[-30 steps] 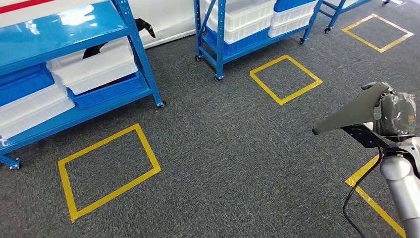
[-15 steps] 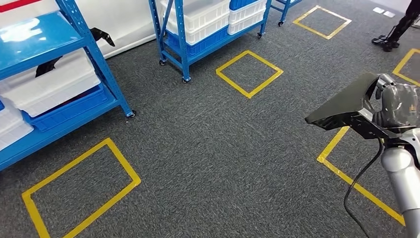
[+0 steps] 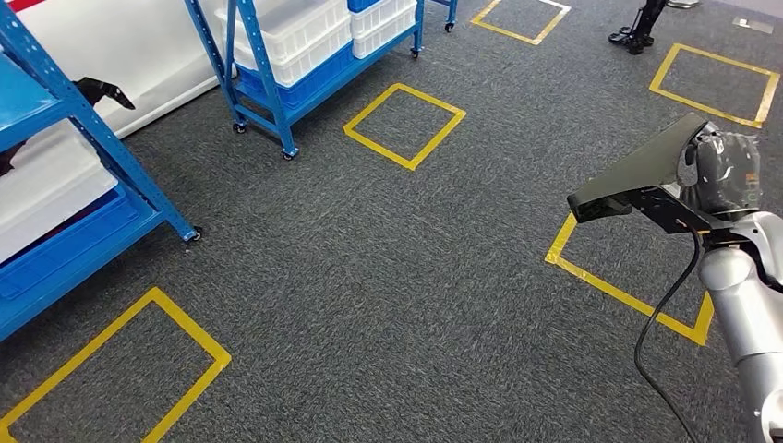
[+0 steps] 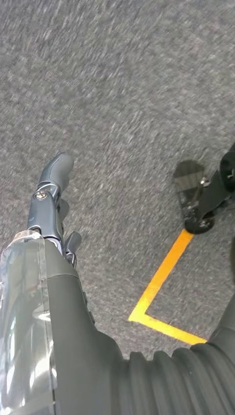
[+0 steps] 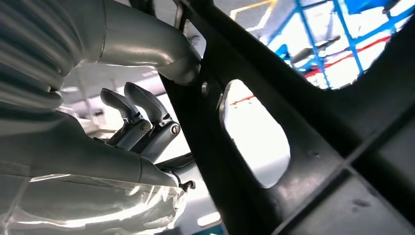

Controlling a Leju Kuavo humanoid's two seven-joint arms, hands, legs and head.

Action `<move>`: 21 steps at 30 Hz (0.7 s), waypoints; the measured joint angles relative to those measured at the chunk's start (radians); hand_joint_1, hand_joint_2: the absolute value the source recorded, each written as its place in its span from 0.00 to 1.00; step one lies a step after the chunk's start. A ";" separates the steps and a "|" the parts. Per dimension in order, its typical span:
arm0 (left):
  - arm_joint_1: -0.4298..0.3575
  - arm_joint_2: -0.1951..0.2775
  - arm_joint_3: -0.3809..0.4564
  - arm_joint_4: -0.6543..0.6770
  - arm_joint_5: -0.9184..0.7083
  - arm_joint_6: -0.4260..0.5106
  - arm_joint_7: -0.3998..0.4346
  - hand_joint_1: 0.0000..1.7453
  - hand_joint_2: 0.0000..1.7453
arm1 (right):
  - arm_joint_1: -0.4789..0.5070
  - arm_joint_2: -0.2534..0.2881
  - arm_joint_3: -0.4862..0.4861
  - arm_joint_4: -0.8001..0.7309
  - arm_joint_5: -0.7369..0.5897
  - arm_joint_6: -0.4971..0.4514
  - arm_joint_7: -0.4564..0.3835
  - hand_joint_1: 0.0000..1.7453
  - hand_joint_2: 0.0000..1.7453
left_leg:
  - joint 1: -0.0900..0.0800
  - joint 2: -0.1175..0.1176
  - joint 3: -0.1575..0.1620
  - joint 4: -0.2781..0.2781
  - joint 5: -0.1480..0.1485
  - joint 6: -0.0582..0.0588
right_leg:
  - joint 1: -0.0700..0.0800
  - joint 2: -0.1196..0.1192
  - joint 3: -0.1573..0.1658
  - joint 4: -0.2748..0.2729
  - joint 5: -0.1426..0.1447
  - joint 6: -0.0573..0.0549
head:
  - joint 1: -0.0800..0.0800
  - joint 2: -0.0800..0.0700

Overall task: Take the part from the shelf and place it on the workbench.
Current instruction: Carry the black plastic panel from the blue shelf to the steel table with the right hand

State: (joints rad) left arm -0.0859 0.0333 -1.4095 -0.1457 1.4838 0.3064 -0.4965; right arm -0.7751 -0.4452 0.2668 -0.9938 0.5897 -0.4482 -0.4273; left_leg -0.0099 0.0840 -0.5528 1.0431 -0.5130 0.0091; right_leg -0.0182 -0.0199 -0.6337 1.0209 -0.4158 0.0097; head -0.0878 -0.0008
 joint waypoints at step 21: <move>0.028 0.010 0.001 0.000 -0.011 -0.018 -0.020 0.00 1.00 | -0.205 -0.044 0.091 0.156 0.125 0.068 0.157 1.00 1.00 | 0.005 -0.037 -0.011 -0.039 0.062 0.037 | -0.009 0.025 -0.144 0.266 -0.096 0.039 | 0.001 0.000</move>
State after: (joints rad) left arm -0.0582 0.0432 -1.4088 -0.1454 1.4731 0.2881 -0.5165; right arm -0.9801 -0.4890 0.3574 -0.8379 0.7149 -0.3805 -0.2700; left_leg -0.0044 0.0475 -0.5639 1.0039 -0.4506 0.0461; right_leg -0.0276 0.0048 -0.7779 1.2871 -0.5114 0.0492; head -0.0873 -0.0008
